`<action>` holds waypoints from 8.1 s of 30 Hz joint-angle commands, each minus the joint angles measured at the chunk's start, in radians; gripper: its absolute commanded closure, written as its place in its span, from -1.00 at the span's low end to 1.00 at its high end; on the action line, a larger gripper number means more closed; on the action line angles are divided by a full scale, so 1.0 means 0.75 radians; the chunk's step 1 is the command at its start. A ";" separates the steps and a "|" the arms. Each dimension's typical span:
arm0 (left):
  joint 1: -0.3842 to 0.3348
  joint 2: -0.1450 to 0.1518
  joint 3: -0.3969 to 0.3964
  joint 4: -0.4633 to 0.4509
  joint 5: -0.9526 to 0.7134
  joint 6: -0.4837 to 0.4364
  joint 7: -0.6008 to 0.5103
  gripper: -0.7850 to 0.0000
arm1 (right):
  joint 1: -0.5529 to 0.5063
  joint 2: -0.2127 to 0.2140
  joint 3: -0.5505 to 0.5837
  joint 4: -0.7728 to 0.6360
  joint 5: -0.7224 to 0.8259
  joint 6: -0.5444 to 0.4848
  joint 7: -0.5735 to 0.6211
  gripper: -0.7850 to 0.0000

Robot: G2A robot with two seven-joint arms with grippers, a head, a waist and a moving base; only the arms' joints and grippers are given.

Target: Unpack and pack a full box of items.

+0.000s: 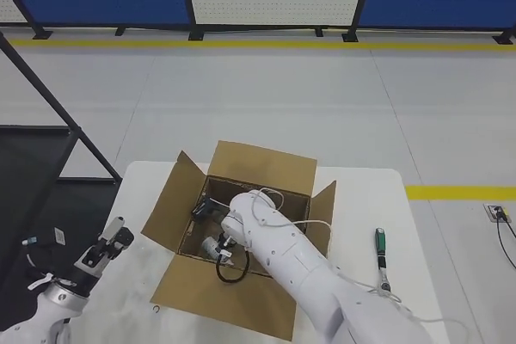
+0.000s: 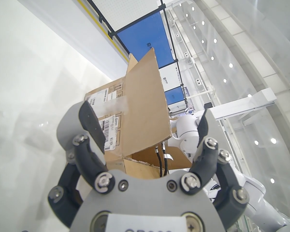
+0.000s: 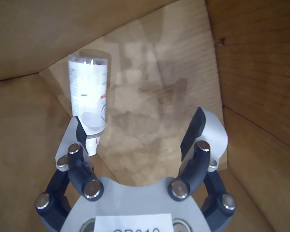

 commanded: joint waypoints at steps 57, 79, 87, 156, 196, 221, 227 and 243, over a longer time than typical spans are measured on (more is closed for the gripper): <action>0.001 0.035 -0.017 0.009 -0.035 -0.008 -0.011 -1.00 | -0.033 -0.018 0.091 0.061 -0.052 0.196 0.029 -1.00; 0.038 0.042 -0.042 -0.013 -0.043 -0.018 0.013 -1.00 | -0.051 0.017 0.147 0.104 -0.032 0.130 0.026 1.00; 0.042 0.045 -0.036 -0.029 -0.042 -0.028 0.004 -1.00 | -0.019 0.037 0.170 0.099 -0.031 0.121 -0.029 1.00; 0.178 0.064 -0.102 -0.157 -0.081 -0.168 -0.062 -1.00 | -1.520 0.672 1.387 -2.832 -0.482 0.401 0.155 1.00; 0.221 0.073 -0.075 -0.186 -0.086 -0.147 -0.064 -1.00 | -1.407 0.742 1.549 -1.969 -0.722 0.679 0.630 1.00; 0.251 0.076 -0.136 -0.217 -0.050 -0.110 -0.019 -1.00 | -1.487 0.768 1.602 -2.034 -0.668 0.690 0.590 0.11; 0.249 0.081 -0.167 -0.188 -0.004 -0.094 -0.041 -1.00 | -1.535 0.771 1.631 -2.114 -0.604 0.699 0.508 0.09; 0.093 0.112 -0.014 -0.040 0.229 -0.051 -0.286 -0.32 | -1.847 0.772 1.749 -2.493 -0.134 0.412 -0.021 -1.00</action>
